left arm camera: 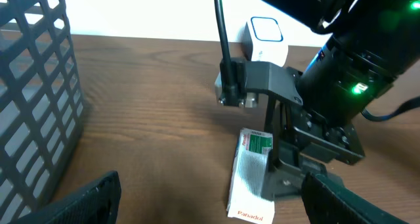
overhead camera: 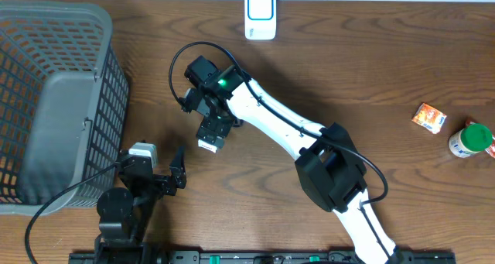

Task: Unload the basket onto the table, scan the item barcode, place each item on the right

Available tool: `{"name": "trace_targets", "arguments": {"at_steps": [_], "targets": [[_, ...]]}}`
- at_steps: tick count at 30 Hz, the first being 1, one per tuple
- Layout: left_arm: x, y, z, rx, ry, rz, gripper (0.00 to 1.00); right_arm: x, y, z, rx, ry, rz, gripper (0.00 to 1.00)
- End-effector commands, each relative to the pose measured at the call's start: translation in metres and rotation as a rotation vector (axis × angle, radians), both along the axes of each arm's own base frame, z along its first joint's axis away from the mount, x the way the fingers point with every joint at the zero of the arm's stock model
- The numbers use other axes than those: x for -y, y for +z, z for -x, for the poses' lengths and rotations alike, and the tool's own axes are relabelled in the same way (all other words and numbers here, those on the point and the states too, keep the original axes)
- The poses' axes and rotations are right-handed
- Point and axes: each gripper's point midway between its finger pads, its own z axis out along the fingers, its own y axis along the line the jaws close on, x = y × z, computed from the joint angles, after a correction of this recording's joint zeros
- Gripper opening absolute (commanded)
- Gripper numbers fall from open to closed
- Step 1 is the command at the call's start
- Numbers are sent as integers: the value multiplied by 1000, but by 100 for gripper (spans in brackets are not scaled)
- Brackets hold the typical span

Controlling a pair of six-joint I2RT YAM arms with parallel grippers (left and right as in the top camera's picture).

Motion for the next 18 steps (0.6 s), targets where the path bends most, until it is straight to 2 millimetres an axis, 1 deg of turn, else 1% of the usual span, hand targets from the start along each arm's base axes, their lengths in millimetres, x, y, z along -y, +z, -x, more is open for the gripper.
{"name": "trace_targets", "arguments": {"at_steps": [1, 3, 5, 7, 9, 11, 13, 14, 15, 16, 18], "targets": [[1, 0, 1, 1, -9, 5, 87, 7, 21, -24, 112, 16, -1, 99], [1, 0, 1, 2, -9, 5, 87, 5, 22, -29, 129, 9, -17, 99], [1, 0, 1, 2, -9, 5, 87, 5, 25, -39, 154, -45, -30, 99], [1, 0, 1, 1, -9, 5, 87, 11, 28, -55, 168, -234, -53, 99], [1, 0, 1, 2, -9, 5, 87, 16, 27, -60, 119, -378, -91, 99], [1, 0, 1, 2, -9, 5, 87, 19, 27, -62, 27, -506, -153, 99], [1, 0, 1, 1, -9, 5, 87, 19, 29, -63, -66, -594, -215, 99], [1, 0, 1, 2, -9, 5, 87, 19, 31, -65, -106, -610, -251, 99], [1, 0, 1, 2, -9, 5, 87, 19, 36, -71, -134, -589, -304, 99], [1, 0, 1, 2, -9, 5, 87, 19, 38, -74, -133, -563, -322, 99], [1, 0, 1, 1, -9, 5, 87, 26, 39, -86, -86, -553, -324, 99]]}}
